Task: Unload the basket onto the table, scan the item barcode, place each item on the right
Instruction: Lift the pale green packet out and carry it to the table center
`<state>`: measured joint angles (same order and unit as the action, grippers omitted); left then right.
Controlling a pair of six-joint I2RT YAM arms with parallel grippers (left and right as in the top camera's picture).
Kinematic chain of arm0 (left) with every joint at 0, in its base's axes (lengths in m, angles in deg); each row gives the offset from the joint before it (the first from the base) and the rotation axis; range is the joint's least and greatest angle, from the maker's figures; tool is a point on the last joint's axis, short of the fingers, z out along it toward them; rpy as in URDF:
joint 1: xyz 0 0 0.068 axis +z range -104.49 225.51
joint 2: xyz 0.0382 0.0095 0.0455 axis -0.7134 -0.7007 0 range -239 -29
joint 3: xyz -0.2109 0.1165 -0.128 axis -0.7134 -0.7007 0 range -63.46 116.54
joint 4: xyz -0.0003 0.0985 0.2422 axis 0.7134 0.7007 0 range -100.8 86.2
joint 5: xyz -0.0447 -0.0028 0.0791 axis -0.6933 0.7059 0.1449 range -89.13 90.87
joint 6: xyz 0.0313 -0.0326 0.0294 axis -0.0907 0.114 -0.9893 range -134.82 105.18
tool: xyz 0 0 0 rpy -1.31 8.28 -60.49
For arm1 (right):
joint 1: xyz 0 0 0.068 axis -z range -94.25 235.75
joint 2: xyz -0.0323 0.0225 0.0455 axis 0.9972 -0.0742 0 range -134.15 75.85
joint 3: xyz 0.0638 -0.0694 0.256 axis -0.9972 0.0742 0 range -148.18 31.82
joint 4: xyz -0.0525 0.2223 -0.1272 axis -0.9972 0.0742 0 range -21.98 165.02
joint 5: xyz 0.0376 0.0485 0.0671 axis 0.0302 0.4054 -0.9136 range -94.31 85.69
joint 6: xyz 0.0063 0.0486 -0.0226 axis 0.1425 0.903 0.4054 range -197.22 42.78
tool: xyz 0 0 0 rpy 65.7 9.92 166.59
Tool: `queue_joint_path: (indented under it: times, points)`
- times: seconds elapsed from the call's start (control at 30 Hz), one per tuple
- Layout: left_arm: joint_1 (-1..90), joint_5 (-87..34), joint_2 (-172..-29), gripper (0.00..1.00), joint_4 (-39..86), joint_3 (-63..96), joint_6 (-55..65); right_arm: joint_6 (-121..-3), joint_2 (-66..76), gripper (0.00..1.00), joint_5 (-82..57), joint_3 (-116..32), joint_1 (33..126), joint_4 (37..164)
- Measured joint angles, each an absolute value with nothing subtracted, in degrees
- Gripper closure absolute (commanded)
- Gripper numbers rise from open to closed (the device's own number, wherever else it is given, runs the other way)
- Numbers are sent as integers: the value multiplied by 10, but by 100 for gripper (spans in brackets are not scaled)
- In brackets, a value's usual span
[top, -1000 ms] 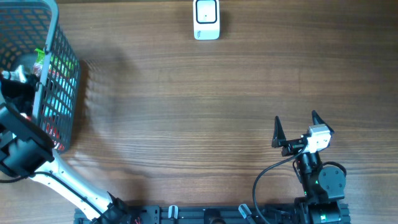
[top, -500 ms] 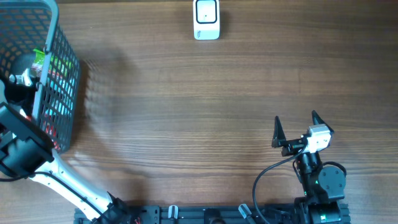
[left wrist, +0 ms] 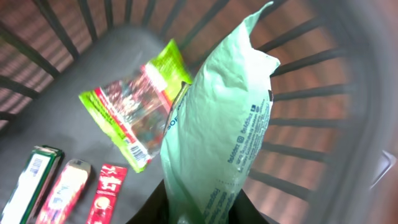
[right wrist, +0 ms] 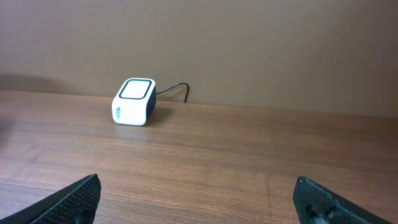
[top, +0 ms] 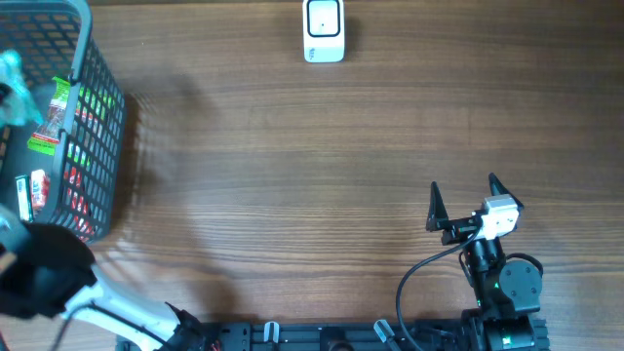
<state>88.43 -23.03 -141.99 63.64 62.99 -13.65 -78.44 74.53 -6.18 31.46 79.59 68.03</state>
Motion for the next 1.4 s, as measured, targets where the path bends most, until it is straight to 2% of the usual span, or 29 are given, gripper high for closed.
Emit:
queue_joint_path:
  times: [0.23,0.33,0.5,0.7,0.97,1.17,1.23,1.4]
  points:
    - [881,-278,-1277,85,638,633,-51,-784,745,0,-62,315,796,680]
    - [856,-304,-1246,85,676,634,-40,-784,745,0,-62,315,796,680]
    - [743,-320,-1240,83,774,635,-51,-784,745,0,-62,315,796,680]
    - [562,-289,-1246,84,742,526,-61,-784,745,0,-62,315,796,680]
    - [367,-276,-1258,84,468,250,20,-784,745,0,-62,315,796,681]
    - [250,-234,-1260,84,186,45,151,-784,744,0,-62,315,796,680]
    - [221,-213,-1260,81,130,-1,189,-784,744,0,-62,315,796,680]
    - [164,-172,-1261,82,24,-80,261,-784,744,0,-62,315,796,680]
